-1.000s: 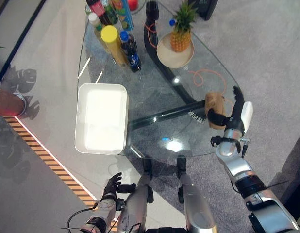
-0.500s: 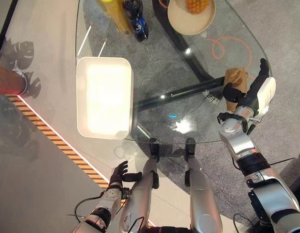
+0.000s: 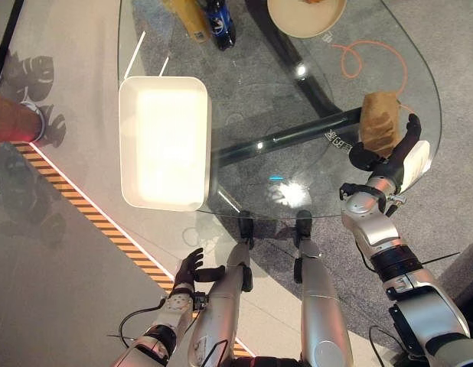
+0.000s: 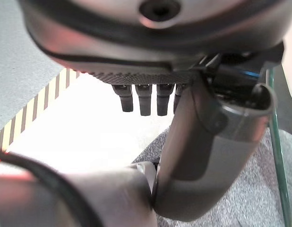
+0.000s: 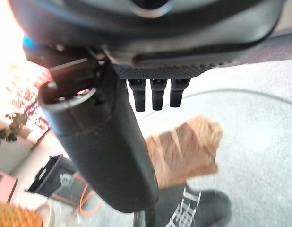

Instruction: Wipe the table with a cloth and put it in the basket.

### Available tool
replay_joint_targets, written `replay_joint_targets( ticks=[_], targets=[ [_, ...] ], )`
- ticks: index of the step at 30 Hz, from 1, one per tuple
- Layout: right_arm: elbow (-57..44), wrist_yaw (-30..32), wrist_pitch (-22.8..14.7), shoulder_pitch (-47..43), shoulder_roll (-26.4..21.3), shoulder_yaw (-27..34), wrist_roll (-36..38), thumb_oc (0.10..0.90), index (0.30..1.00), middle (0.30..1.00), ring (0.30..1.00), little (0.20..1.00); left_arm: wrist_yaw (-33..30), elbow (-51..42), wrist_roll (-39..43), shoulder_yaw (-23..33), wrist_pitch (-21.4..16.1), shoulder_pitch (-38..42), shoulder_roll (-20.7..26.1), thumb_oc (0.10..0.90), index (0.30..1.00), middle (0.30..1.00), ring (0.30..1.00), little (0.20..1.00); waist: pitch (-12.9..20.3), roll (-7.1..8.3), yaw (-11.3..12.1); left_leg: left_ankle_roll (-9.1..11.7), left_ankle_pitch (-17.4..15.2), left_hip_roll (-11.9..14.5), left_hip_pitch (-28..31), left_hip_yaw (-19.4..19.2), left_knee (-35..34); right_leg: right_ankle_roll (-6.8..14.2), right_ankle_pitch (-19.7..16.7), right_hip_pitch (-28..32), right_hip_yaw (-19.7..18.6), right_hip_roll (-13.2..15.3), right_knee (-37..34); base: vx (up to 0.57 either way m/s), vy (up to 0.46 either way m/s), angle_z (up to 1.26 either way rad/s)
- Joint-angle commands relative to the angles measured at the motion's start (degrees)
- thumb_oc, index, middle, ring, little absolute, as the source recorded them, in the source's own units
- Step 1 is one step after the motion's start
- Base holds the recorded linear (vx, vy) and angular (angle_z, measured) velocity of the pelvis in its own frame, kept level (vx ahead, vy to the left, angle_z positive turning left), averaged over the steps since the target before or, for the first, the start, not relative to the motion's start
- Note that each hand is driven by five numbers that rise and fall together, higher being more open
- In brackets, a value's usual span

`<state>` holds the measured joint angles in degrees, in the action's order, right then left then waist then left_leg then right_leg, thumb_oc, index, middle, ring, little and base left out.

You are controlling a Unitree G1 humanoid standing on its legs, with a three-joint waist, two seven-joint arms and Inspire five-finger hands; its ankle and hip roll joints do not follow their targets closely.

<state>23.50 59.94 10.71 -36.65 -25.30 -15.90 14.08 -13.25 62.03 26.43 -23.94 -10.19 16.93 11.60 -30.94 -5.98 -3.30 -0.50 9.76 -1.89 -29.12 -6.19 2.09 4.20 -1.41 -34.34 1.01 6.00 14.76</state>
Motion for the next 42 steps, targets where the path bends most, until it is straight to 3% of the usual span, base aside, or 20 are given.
replay_joint_targets(
  ticks=[1, 8, 15, 28, 37, 42],
  targets=[
    [-4.91, 8.03, -2.32, 1.44, -2.01, 4.00, 0.00, 0.800, 0.900, 0.900, 0.900, 0.900, -1.32, 3.18, 0.76, -0.19, 1.20, -4.51, -1.60, 0.800, 0.900, 0.900, 0.900, 0.900, 1.15, 1.85, -0.52, 0.49, -7.47, -1.37, -3.81, 0.73, 11.06, -2.50, -4.17, -0.41, -0.17, -2.31, -3.25, 0.03, -0.020, -0.01],
    [-0.54, 6.53, -4.70, 0.31, -4.56, 4.73, 1.47, 0.800, 0.900, 0.900, 0.900, 0.900, -0.93, 4.47, 1.43, -0.94, 1.10, -4.35, -1.74, 0.800, 0.900, 0.900, 0.900, 0.900, 1.15, 0.57, -0.41, 0.23, -7.34, -1.75, -6.39, 0.90, 11.81, -2.49, -4.34, -3.44, -0.21, -2.03, -2.26, 0.03, -0.002, 0.00],
    [4.97, 5.98, -6.66, -6.61, -5.36, 1.87, 3.48, 0.800, 0.900, 0.900, 0.900, 0.900, -0.72, 6.89, 1.85, -1.22, 0.73, -2.38, -2.08, 0.800, 0.900, 0.900, 0.900, 0.900, 1.15, 0.18, 0.63, 0.35, -6.91, -2.23, -10.00, 1.81, 13.06, -2.75, -4.46, -6.66, 0.06, -2.08, -1.30, 0.00, 0.000, 0.00],
    [3.75, 6.67, -6.05, -12.38, -6.49, -0.08, 4.72, 0.800, 0.900, 0.900, 0.900, 0.900, -1.65, 6.87, 1.63, -2.20, 0.84, -1.97, -2.37, 0.800, 0.900, 0.900, 0.900, 0.900, 1.15, 1.25, 2.05, 0.05, -6.91, -2.21, -12.77, 2.79, 13.94, -2.38, -4.70, -9.14, 0.85, -2.27, -0.61, 0.01, -0.009, 0.02],
    [3.62, 5.04, -2.79, -13.83, -7.26, 0.44, 7.53, 0.800, 0.900, 0.900, 0.900, 0.900, -1.58, 5.89, 2.69, -1.97, 2.01, -1.20, -1.55, 0.800, 0.900, 0.900, 0.900, 0.900, 1.15, 1.12, 2.12, -0.15, -6.72, -2.36, -13.82, 2.98, 14.53, -2.20, -4.88, -10.39, 0.67, -2.33, 0.07, 0.00, 0.009, 0.02],
    [6.77, 5.80, -3.44, -13.49, -6.95, 0.67, 9.70, 0.800, 0.900, 0.900, 0.900, 0.900, -1.53, 5.59, 3.16, -2.48, 1.79, -0.74, -1.94, 0.800, 0.900, 0.900, 0.900, 0.900, 1.15, 0.96, 2.27, -0.26, -6.68, -2.33, -14.61, 2.99, 14.61, -2.17, -5.15, -11.23, 0.92, -2.21, 0.12, 0.00, 0.000, 0.00]
  ],
)
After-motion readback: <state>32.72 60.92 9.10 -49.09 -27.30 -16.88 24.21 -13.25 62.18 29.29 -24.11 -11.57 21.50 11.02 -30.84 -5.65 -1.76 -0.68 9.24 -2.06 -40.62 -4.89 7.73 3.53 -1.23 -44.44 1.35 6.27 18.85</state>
